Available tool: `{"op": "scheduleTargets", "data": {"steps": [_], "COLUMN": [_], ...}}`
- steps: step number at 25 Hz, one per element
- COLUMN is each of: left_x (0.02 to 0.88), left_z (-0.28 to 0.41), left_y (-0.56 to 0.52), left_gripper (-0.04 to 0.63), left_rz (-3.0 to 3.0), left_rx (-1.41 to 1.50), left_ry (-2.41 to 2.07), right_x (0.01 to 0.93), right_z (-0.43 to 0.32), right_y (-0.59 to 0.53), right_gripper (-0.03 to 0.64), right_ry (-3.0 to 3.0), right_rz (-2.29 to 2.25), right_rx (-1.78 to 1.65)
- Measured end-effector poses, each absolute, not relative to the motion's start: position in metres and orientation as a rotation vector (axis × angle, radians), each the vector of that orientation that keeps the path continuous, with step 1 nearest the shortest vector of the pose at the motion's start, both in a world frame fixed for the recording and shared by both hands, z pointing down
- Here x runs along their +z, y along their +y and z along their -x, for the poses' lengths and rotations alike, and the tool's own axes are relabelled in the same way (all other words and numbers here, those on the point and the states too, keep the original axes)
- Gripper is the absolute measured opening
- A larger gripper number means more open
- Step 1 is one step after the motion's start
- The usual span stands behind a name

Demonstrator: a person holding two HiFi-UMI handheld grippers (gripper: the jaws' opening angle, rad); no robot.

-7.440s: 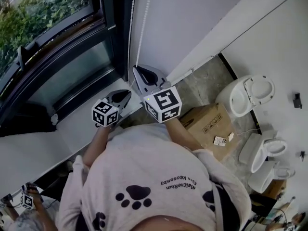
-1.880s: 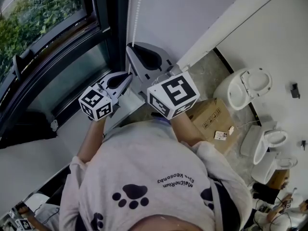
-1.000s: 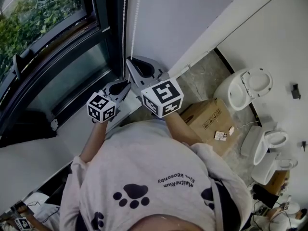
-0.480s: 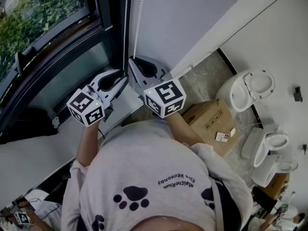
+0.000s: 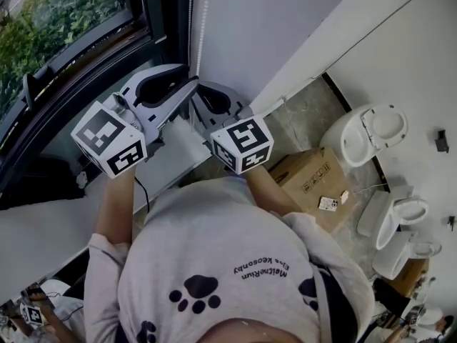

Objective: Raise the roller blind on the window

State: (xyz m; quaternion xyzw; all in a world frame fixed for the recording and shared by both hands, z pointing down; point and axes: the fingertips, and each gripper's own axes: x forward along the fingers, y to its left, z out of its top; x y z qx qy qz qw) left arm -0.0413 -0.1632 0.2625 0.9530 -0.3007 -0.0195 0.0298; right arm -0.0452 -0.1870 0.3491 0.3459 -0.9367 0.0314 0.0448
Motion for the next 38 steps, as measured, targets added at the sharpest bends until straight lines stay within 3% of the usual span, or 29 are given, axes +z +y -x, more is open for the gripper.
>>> {"op": "scheduleTargets", "data": {"steps": [8,11,16,38], "left_x": [0.219,0.209,0.208,0.313], "left_z": [0.029,0.024,0.022,0.029], "left_y": [-0.183,-0.184,-0.183,-0.184], "left_gripper": [0.101,0.023,0.014,0.012], "left_rz": [-3.016,-3.037,-3.052,-2.893], "left_rx": [-0.035,-0.066,-0.040,-0.025], "left_ry": [-0.962,-0.937,-0.940,-0.958], "right_x": [0.350,0.349,0.349,0.454], "right_z": [0.048,0.049,0.047,0.043], "right_y": [-0.182,-0.180,-0.182,-0.178], "right_gripper": [0.014,0.014,0.014,0.014], "right_ry": [-2.861,-2.863,-2.862,-2.734], "right_rz": [-1.049,-1.045,-1.048,-0.992], "right_rx": [0.072,0.069,0.069,0.180]}}
